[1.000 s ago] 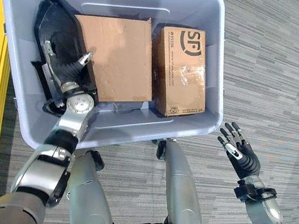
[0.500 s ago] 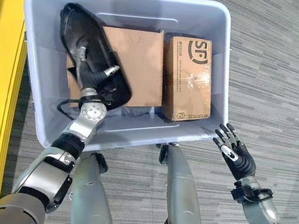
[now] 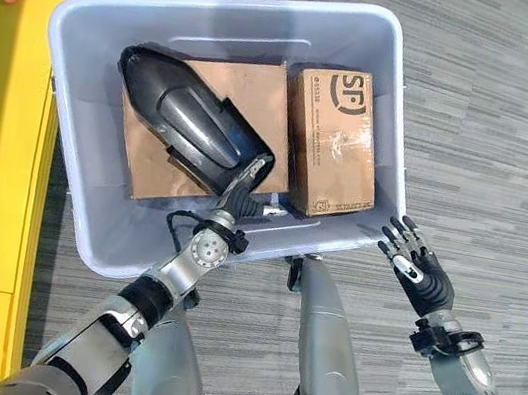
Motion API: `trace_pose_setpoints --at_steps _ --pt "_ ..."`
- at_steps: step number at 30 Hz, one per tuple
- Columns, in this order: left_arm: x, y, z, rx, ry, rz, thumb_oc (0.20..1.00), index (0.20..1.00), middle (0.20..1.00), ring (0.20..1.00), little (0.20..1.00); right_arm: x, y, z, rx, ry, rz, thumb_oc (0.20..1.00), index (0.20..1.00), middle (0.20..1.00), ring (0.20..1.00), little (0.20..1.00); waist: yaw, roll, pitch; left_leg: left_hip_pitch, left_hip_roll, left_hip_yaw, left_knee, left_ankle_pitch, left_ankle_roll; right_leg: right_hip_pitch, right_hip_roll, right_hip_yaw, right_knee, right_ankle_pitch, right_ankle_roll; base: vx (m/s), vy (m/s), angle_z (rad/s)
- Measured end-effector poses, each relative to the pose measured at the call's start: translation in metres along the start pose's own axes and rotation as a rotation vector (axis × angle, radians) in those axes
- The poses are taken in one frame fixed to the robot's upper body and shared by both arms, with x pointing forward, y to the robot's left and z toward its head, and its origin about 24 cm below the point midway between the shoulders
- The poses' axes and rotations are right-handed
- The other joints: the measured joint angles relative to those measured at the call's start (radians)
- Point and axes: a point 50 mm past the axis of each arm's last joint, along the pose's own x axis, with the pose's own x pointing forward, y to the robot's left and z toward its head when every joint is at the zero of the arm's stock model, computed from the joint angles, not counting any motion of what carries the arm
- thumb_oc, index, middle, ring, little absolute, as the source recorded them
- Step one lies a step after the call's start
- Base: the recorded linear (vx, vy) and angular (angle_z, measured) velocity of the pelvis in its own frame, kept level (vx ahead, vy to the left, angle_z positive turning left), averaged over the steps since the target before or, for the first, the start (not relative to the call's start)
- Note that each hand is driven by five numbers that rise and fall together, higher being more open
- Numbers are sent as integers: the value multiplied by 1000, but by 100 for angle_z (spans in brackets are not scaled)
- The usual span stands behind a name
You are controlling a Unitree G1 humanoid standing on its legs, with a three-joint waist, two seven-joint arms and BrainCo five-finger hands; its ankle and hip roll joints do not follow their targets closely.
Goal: Move parts from the plastic box to the shelf.
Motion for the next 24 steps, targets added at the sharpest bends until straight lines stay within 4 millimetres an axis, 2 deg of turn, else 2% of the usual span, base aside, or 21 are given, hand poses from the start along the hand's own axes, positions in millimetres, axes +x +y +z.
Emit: trace_pose_setpoints --at_steps 5,10,14,17,21,24 --pt "-10 20 -8 -12 36 68 1000 1000 1000 1000 1000 -1 -1 1 -6 -1 -3 1000 1000 1000 1000 1000 2 31 18 14 -1 8 -1 0 0 -1 0 10 17 -6 -1 3 7 -3" --pt "-25 31 -10 -125 51 147 1000 1000 1000 1000 1000 -1 -6 7 -17 -23 -23 1000 1000 1000 1000 1000 9 57 31 21 -6 7 -1 1 0 0 -5 10 34 -8 -10 3 1 2" --pt "-42 47 17 -250 -67 206 1000 1000 1000 1000 1000 -5 -12 11 -25 -37 -49 1000 1000 1000 1000 1000 36 78 34 34 -17 7 -3 1 1 4 -18 12 56 -21 -10 13 1 7" --pt "-48 51 21 -295 -88 227 1000 1000 1000 1000 1000 -7 -13 11 -26 -36 -66 1000 1000 1000 1000 1000 49 88 33 56 -19 4 -5 1 1 26 -19 11 58 -25 -13 2 -2 2" --pt "-48 55 29 -342 -124 245 1000 1000 1000 1000 1000 -7 -13 12 -27 -39 -72 1000 1000 1000 1000 1000 56 105 34 57 -21 -5 -8 -4 8 26 -22 10 74 -38 -12 9 -9 7" --pt "-48 58 37 -392 -161 269 1000 1000 1000 1000 1000 -7 -14 12 -26 -39 -88 1000 1000 1000 1000 1000 56 107 34 58 -22 -14 -9 -3 9 26 -23 7 87 -45 -17 0 -11 4"
